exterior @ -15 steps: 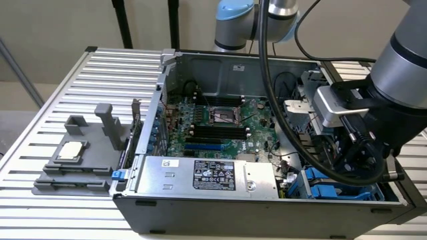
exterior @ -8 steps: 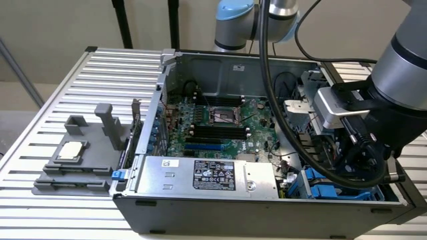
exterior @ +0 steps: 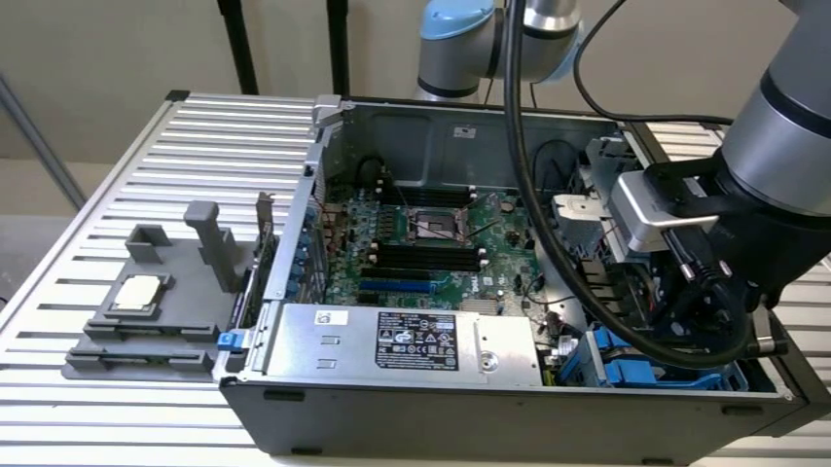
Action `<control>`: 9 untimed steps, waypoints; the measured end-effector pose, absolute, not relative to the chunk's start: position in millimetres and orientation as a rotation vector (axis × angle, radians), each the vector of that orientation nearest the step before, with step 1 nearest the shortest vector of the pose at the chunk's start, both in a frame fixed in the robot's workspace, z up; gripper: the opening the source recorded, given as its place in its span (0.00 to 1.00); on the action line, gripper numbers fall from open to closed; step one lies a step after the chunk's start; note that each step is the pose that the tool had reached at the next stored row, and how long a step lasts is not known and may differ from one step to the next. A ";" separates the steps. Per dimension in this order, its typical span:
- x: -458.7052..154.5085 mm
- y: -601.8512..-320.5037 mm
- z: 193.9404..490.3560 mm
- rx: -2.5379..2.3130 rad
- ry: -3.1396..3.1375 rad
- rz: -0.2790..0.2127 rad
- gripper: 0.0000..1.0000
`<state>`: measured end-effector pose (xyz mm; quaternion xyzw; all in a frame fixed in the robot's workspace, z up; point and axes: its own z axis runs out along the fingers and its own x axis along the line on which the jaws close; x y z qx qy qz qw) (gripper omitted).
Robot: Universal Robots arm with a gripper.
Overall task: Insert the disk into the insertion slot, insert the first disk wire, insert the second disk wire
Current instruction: 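Insert the second disk wire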
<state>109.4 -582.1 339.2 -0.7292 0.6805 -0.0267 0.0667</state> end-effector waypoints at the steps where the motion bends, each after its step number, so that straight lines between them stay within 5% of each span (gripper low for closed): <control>1: 109.4 -582.1 339.0 -2.198 2.052 -0.080 0.16; 9: 110.5 -582.1 337.7 -2.198 2.052 -0.080 0.16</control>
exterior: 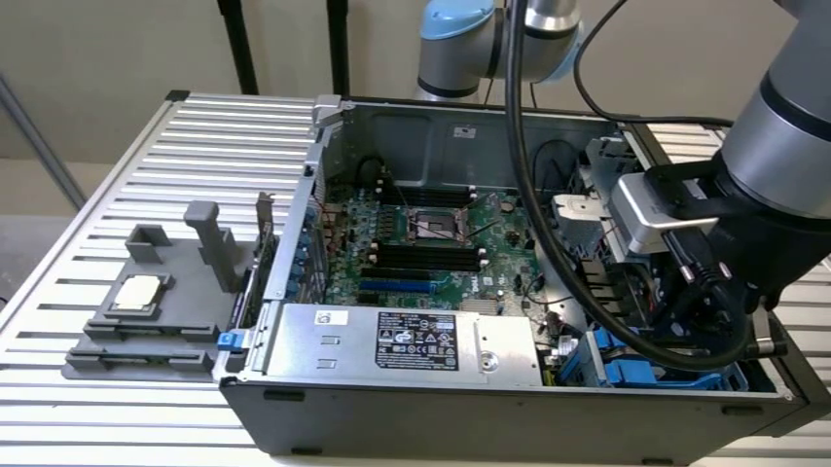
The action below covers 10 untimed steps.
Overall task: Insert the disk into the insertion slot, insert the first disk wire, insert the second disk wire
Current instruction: 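Insert the second disk wire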
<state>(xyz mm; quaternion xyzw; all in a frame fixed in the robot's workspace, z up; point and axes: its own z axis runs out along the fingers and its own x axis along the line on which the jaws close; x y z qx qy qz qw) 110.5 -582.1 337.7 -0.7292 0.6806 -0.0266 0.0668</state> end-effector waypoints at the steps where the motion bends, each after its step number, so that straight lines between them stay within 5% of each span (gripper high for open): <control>1: 110.7 -582.2 337.4 -2.198 2.052 -0.080 0.16; 10: 112.2 -582.3 333.9 -2.198 2.052 -0.080 0.16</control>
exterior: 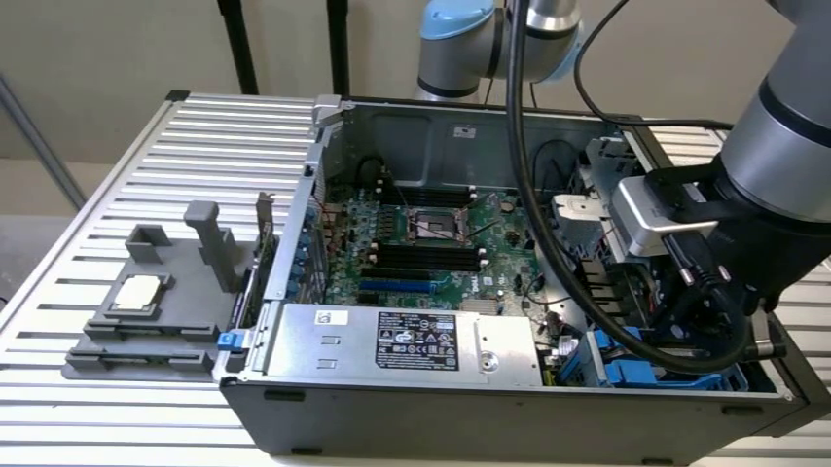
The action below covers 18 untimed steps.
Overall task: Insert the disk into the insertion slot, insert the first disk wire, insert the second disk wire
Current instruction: 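Insert the second disk wire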
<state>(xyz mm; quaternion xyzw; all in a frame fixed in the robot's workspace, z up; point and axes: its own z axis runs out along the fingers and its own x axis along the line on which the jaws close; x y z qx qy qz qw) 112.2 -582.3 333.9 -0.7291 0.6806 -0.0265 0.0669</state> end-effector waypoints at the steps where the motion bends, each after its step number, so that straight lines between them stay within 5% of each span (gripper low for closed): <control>1: 112.2 -582.3 333.5 -2.198 2.051 -0.080 0.16; 7: 112.5 -582.4 337.4 -2.197 2.050 -0.077 0.25; 18: 89.3 -583.2 358.1 -2.200 2.048 -0.078 0.25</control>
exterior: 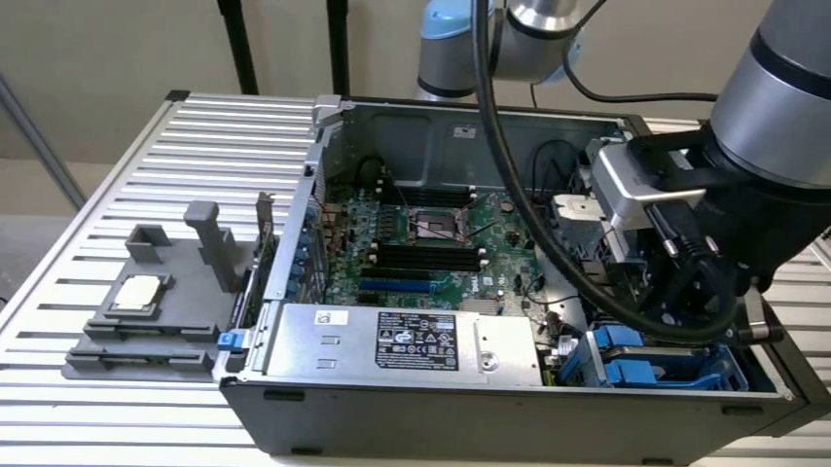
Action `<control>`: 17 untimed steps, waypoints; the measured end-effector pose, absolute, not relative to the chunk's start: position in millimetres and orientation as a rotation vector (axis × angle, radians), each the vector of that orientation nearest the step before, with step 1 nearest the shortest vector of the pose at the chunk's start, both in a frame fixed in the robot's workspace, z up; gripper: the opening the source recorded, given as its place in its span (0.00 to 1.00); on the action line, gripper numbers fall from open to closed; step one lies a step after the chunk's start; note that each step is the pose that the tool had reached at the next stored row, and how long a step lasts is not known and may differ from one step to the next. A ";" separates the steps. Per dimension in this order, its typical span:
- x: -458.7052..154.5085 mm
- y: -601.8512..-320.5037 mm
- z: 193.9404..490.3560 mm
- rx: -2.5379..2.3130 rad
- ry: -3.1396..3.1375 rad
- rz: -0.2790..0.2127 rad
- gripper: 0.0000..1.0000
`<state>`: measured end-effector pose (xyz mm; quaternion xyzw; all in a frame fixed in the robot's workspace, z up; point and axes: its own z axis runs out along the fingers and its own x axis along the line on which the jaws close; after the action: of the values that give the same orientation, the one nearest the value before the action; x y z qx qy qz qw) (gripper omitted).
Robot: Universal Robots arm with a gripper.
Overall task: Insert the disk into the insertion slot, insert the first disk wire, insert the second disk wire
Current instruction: 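Insert the second disk wire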
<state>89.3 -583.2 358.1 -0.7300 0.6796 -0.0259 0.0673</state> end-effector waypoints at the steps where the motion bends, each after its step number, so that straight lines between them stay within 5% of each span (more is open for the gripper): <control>1: 85.8 -583.2 358.4 -2.201 2.048 -0.078 0.25; 17: 81.2 -583.2 359.2 -2.201 2.045 -0.080 0.25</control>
<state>81.2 -583.2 359.2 -0.7306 0.6789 -0.0265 0.0680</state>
